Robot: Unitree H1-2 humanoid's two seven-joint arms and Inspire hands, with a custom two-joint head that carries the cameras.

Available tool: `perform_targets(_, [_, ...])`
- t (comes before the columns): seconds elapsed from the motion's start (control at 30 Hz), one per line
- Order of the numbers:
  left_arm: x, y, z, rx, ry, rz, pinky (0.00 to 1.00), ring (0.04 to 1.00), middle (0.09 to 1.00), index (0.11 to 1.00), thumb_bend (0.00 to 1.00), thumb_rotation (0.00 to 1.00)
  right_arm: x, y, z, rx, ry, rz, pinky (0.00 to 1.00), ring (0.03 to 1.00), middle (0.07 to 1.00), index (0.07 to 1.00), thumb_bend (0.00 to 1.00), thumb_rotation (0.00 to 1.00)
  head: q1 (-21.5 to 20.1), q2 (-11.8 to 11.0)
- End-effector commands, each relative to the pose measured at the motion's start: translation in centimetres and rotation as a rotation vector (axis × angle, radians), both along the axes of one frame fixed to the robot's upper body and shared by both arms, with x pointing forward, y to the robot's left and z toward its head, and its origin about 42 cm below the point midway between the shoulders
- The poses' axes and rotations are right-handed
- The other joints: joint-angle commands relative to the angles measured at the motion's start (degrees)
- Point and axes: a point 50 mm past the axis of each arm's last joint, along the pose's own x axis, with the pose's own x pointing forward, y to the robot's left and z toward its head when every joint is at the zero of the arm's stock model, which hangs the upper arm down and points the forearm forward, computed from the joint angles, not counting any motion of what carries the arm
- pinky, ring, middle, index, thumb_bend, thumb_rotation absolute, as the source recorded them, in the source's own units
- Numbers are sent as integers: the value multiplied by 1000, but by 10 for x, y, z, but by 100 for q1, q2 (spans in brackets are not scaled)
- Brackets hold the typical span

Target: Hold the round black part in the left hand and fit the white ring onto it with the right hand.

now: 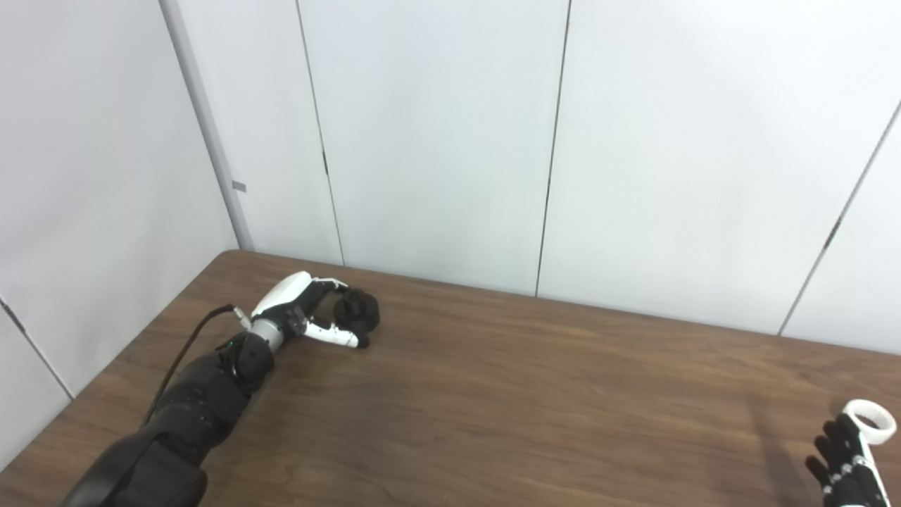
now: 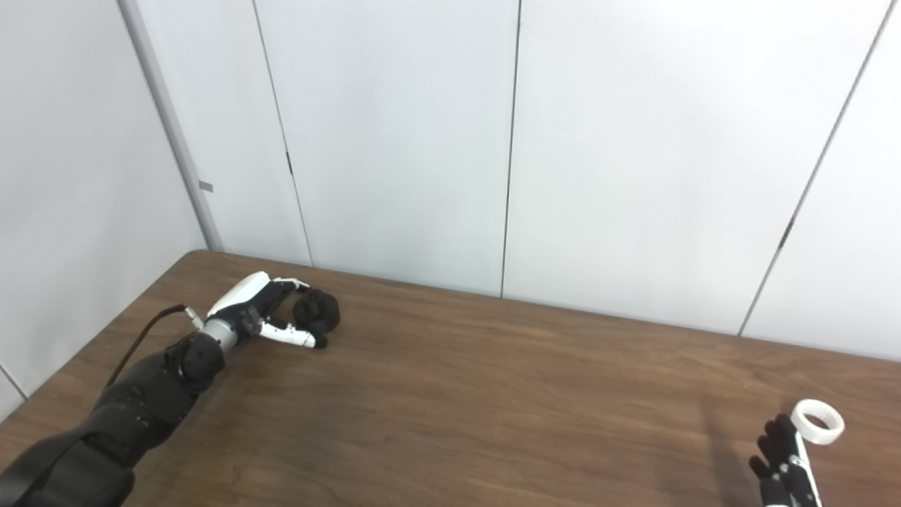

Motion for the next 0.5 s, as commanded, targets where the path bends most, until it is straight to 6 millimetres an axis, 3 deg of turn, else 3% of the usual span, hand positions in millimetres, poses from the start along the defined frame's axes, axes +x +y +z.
perform_targets(0.0, [7, -9, 5, 18, 14, -49, 1000, 979, 903, 754, 986, 276, -16, 5, -23, 42, 75, -22, 952, 985, 999, 1000, 421, 854, 14, 7])
perform_targets(0.47, [2, -1, 5, 20, 11, -41, 1000, 975, 897, 748, 994, 301, -15, 3, -23, 32, 74, -24, 943, 977, 997, 1000, 438, 863, 50, 30])
